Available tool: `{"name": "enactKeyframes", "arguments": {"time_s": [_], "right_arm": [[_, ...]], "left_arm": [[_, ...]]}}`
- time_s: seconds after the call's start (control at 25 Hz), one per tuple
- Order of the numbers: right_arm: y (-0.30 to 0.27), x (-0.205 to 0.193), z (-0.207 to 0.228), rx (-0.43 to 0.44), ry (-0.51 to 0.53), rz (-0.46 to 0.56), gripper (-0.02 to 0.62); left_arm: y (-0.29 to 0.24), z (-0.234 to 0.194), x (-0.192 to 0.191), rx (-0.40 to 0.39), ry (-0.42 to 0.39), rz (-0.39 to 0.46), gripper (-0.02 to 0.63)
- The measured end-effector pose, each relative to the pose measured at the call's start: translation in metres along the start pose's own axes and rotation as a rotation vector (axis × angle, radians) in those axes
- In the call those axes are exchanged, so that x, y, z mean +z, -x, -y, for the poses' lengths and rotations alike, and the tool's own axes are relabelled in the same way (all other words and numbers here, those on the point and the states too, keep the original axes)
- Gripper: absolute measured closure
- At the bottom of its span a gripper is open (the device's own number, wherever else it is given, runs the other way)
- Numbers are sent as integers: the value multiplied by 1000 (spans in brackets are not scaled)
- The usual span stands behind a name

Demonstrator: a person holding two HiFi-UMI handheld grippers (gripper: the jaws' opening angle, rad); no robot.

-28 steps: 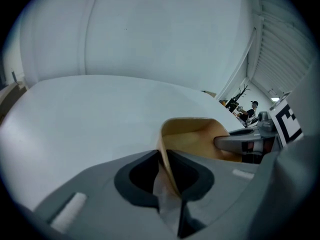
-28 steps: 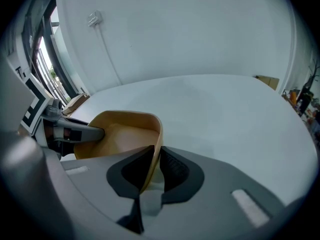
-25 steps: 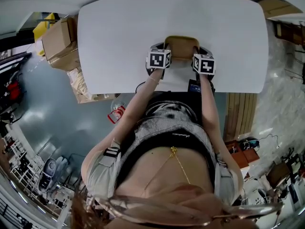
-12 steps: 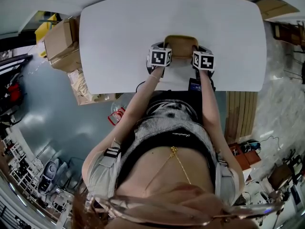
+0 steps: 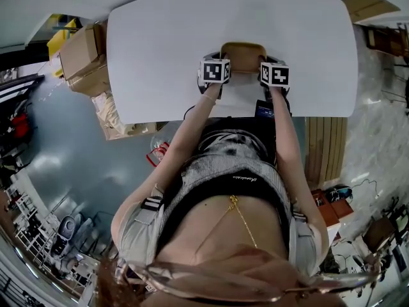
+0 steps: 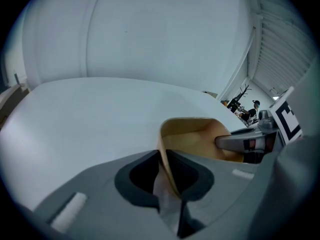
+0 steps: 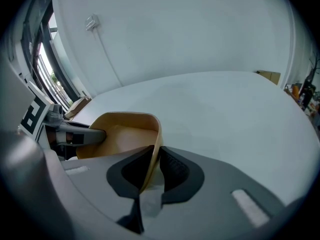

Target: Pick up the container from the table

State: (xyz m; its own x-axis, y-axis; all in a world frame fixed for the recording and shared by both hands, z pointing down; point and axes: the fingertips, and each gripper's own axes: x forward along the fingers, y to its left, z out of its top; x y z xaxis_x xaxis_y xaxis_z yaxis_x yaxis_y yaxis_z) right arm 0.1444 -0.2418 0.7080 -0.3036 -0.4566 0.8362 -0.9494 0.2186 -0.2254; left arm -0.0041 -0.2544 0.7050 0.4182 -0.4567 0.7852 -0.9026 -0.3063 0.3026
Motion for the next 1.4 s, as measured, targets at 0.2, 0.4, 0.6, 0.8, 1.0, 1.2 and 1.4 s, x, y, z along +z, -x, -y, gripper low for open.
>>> {"name": "enactKeyframes", "arguments": {"time_s": [0.2,0.4,0.6,0.8,1.0,1.2,1.4], "right_arm": [[0,2,0,-4,-1,2,531],[0,0,-1,-15,-13,1,540],[4,2,-3,-20,-10,8,545],[16,10,-7,-18,9,44,548],[30,15,-12,-23,23,73,546],[43,23,-16,-38,40,94,546],[56,29,-20,-29,60,131,545]], "left_arm": [[0,-1,1,-1,7,6,555],[4,-2,-2,20,16,1,568],[9,-2,-2,22,25,3,572],[22,2,7,23,15,37,574],[37,7,14,16,11,73,575],[48,10,21,13,7,103,575],[68,18,33,12,-4,147,575]]}}
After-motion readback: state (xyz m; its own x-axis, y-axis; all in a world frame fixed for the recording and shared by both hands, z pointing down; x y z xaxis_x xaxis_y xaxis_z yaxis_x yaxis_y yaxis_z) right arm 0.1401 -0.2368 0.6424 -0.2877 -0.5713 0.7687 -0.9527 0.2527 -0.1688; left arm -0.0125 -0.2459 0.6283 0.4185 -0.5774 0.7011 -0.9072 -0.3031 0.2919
